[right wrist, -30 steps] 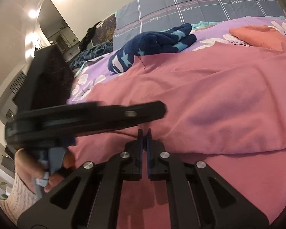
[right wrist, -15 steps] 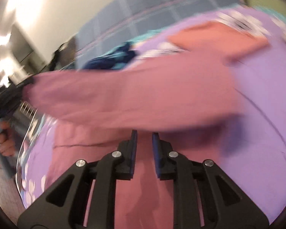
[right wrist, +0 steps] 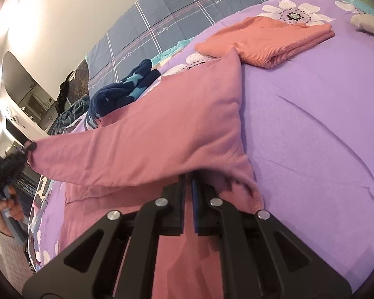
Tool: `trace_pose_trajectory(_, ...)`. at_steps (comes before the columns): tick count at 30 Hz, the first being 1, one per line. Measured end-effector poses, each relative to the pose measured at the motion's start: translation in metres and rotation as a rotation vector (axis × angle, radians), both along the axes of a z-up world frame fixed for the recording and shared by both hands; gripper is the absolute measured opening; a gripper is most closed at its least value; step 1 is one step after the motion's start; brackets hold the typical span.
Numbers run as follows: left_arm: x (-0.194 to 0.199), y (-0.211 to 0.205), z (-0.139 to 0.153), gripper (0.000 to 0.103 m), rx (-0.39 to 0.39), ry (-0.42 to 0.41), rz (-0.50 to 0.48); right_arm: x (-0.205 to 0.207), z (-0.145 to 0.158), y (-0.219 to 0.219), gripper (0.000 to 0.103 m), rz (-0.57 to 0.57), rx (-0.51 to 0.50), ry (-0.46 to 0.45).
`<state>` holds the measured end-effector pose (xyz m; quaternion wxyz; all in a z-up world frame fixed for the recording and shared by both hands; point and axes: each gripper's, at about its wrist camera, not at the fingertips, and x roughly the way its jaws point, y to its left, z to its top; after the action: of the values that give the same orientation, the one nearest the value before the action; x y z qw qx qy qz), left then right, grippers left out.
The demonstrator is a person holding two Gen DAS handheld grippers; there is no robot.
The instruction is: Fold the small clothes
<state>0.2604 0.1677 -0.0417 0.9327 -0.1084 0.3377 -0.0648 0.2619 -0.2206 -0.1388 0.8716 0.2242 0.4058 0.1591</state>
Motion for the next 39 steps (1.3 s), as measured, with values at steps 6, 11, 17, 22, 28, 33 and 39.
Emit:
trace_pose_trajectory(6,0.003,0.037,-0.058,0.017,-0.024,0.131,0.133,-0.001,0.001,0.003,0.009,0.009,-0.022,-0.011)
trace_pose_trajectory(11,-0.003,0.031,-0.052,0.036,-0.026,0.077,0.106,0.0,-0.001,0.003,0.009,0.008,-0.016,-0.008)
trace_pose_trajectory(17,0.01,-0.022,-0.088,0.05,0.054,0.15,-0.004,-0.009,0.011,0.013,0.023,0.076,-0.084,-0.009)
trace_pose_trajectory(22,0.009,-0.033,-0.096,0.062,0.112,0.148,-0.03,-0.026,0.062,0.022,0.036,0.248,-0.16,-0.165)
trace_pose_trajectory(28,0.01,-0.038,-0.096,0.062,0.152,0.149,-0.026,0.063,0.068,-0.016,0.048,0.043,-0.301,-0.061)
trace_pose_trajectory(33,0.009,-0.042,-0.097,0.063,0.182,0.149,-0.021,0.133,0.024,-0.042,0.047,0.016,-0.08,0.148)
trace_pose_trajectory(39,0.01,-0.041,-0.097,0.063,0.171,0.147,-0.023,0.131,0.047,-0.038,0.003,-0.033,-0.162,0.03)
